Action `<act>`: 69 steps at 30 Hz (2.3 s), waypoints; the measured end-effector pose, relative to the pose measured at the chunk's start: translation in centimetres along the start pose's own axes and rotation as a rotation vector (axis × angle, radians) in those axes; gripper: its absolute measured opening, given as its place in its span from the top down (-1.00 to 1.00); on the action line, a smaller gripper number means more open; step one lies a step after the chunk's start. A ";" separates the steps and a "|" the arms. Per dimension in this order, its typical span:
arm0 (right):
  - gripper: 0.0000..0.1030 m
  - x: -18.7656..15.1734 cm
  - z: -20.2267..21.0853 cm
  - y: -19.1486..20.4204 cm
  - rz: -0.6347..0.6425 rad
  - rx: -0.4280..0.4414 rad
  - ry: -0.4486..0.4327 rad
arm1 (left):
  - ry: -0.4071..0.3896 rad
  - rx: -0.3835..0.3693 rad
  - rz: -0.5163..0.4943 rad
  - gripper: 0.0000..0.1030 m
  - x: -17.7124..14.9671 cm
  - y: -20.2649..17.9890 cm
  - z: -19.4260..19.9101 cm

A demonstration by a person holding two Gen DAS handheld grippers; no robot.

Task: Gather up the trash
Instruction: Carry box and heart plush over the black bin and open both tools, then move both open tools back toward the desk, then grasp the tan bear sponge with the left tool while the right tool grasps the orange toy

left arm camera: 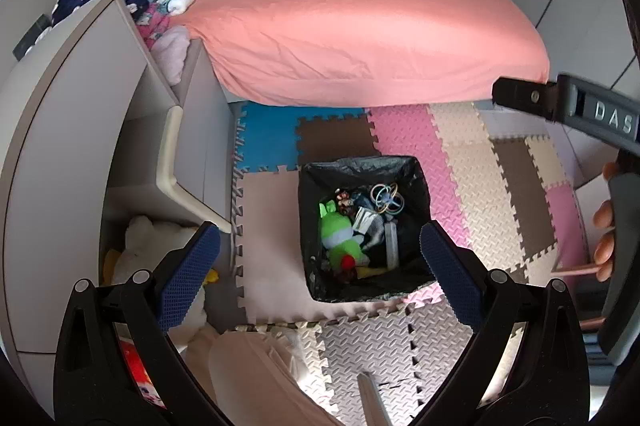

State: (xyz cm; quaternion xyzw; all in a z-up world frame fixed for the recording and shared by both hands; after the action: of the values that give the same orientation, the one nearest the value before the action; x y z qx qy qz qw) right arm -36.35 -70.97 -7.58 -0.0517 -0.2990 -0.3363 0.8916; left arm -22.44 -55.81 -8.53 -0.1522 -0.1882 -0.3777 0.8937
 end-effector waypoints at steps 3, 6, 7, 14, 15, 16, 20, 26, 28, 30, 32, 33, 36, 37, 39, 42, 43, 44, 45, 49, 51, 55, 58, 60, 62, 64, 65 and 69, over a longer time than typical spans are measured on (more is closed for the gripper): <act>-0.96 0.7 -0.2 1.5 0.024 0.011 0.001 | -0.014 -0.004 0.025 -0.88 0.5 1.1 0.5; -0.96 1.5 -0.2 3.4 0.049 0.026 -0.004 | -0.022 -0.008 0.051 -0.88 1.0 2.2 1.0; -0.96 1.8 -0.1 4.2 0.060 0.032 -0.007 | -0.027 -0.008 0.061 -0.88 1.2 2.7 1.3; -0.96 5.7 1.1 11.8 0.159 0.113 -0.058 | -0.090 0.007 0.146 -0.88 3.8 8.4 4.7; -0.96 6.3 1.3 12.9 0.168 0.127 -0.066 | -0.104 0.012 0.165 -0.88 4.3 9.6 5.4; -0.96 6.9 1.5 14.0 0.179 0.143 -0.076 | -0.121 0.014 0.187 -0.88 4.8 11.1 6.3; -0.96 9.9 2.2 20.1 0.227 0.242 -0.114 | -0.183 0.055 0.263 -0.88 6.4 16.4 9.4; -0.96 13.5 2.1 29.6 0.325 0.347 -0.130 | -0.285 0.159 0.409 -0.88 8.2 26.4 13.3; -0.96 14.5 1.7 32.6 0.361 0.373 -0.126 | -0.304 0.183 0.460 -0.88 8.5 29.2 14.0; -0.96 15.4 1.0 35.8 0.390 0.409 -0.116 | -0.316 0.196 0.521 -0.88 8.9 32.5 14.7; -0.96 16.1 0.3 38.4 0.411 0.431 -0.106 | -0.325 0.218 0.569 -0.88 9.1 35.5 15.2; -0.96 16.4 -0.1 39.7 0.422 0.443 -0.101 | -0.327 0.228 0.583 -0.88 9.1 36.5 15.3; -0.96 17.6 -1.5 44.2 0.463 0.481 -0.080 | -0.331 0.259 0.632 -0.88 9.1 40.0 15.7; -0.96 18.0 -1.9 45.7 0.476 0.490 -0.076 | -0.331 0.265 0.646 -0.88 9.1 41.1 15.8; -0.96 18.5 -2.8 48.3 0.497 0.509 -0.062 | -0.334 0.283 0.680 -0.88 9.0 43.3 15.8; -0.96 19.5 -4.3 52.9 0.535 0.538 -0.048 | -0.330 0.308 0.722 -0.88 9.1 46.4 15.6; -0.96 19.8 -4.7 54.4 0.550 0.548 -0.046 | -0.330 0.319 0.735 -0.88 9.3 47.4 15.5; -0.96 20.0 -5.0 55.3 0.559 0.554 -0.045 | -0.331 0.328 0.750 -0.88 9.4 48.6 15.4; -0.96 20.3 -5.5 56.8 0.571 0.563 -0.041 | -0.333 0.337 0.766 -0.88 9.5 49.7 15.2; -0.96 21.1 -6.9 61.1 0.619 0.589 -0.023 | -0.341 0.372 0.802 -0.88 10.3 53.8 14.5; -0.94 21.7 -7.5 63.3 0.660 0.593 -0.021 | -0.342 0.389 0.811 -0.88 10.8 55.6 14.2; -0.73 23.0 -9.0 67.8 0.730 0.609 -0.011 | -0.358 0.400 0.822 -0.82 12.2 58.5 13.7; -0.45 23.8 -10.3 70.5 0.748 0.640 0.017 | -0.362 0.401 0.821 -0.71 13.3 60.1 13.1; -0.42 24.2 -11.3 71.8 0.755 0.659 0.041 | -0.360 0.401 0.818 -0.69 14.0 61.0 12.6; -0.42 24.5 -12.4 73.1 0.751 0.676 0.059 | -0.354 0.389 0.809 -0.65 14.5 61.5 12.0; -0.42 24.9 -13.3 74.2 0.742 0.705 0.078 | -0.345 0.382 0.799 -0.63 14.9 61.9 11.2; -0.42 25.0 -13.9 74.8 0.737 0.723 0.095 | -0.344 0.379 0.797 -0.60 14.9 62.1 10.9; -0.41 25.1 -16.2 76.8 0.734 0.772 0.164 | -0.336 0.370 0.767 -0.35 15.4 63.2 9.7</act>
State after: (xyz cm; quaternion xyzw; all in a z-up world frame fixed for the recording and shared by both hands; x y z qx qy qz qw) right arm 35.06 -30.99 1.81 0.2053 -0.2926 0.1287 0.9250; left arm 31.64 -19.06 -1.17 -0.1079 -0.3248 0.0504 0.9382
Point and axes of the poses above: each gripper's, at about its wrist camera, not at the fingertips, and z roughly against the way its jaws point, y to its left, x to its top, the point moved 2 cm from there along -z, roughly the way its jaws point, and after that the axes turned 13 degrees about z, right-handed, at the moved point
